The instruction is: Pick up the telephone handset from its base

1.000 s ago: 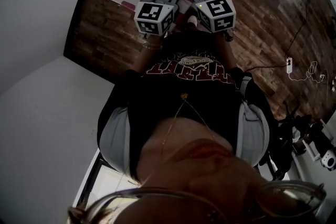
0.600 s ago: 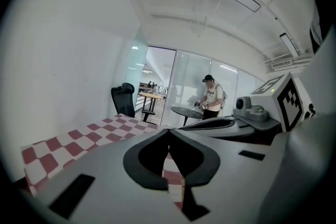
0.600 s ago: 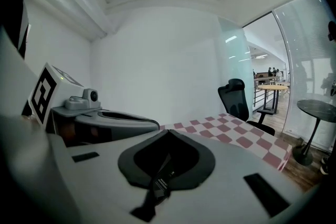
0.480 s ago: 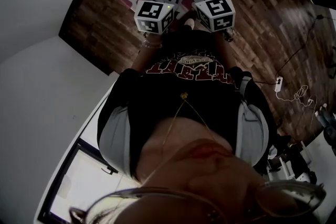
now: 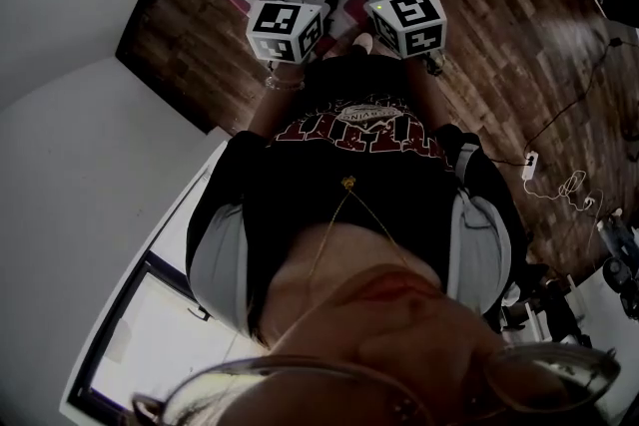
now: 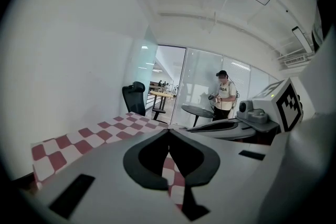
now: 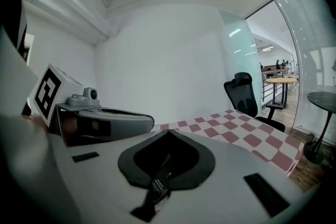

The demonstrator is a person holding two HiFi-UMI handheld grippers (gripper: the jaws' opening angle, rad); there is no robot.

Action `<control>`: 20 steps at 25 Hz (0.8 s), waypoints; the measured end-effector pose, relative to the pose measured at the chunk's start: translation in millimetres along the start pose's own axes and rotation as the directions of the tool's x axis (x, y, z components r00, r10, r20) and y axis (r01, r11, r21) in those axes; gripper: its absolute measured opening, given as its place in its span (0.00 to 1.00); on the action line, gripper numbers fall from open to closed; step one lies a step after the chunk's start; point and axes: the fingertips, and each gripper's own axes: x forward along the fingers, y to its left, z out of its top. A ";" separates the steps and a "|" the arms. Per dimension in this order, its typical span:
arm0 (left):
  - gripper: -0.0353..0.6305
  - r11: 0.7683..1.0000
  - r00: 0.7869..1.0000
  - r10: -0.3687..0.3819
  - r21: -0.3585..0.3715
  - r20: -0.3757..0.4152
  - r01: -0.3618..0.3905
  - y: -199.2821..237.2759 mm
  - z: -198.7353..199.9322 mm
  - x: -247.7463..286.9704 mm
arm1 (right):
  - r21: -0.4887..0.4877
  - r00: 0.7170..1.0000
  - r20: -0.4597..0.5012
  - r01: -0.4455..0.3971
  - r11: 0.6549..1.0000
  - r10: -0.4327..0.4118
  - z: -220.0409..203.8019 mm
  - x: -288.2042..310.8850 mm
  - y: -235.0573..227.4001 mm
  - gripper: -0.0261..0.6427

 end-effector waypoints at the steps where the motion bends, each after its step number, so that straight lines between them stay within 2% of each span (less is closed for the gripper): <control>1: 0.07 1.000 1.000 -0.004 0.000 -0.004 0.004 2.2 -1.0 0.9 | 0.003 1.000 0.002 0.003 1.000 -0.003 0.2 2.4 -0.3 0.06; 20: 0.07 0.991 0.984 -0.135 -0.011 -0.113 0.134 47.6 -26.6 11.1 | 0.097 0.986 -0.071 0.158 0.983 -0.151 -23.6 36.1 1.7 0.06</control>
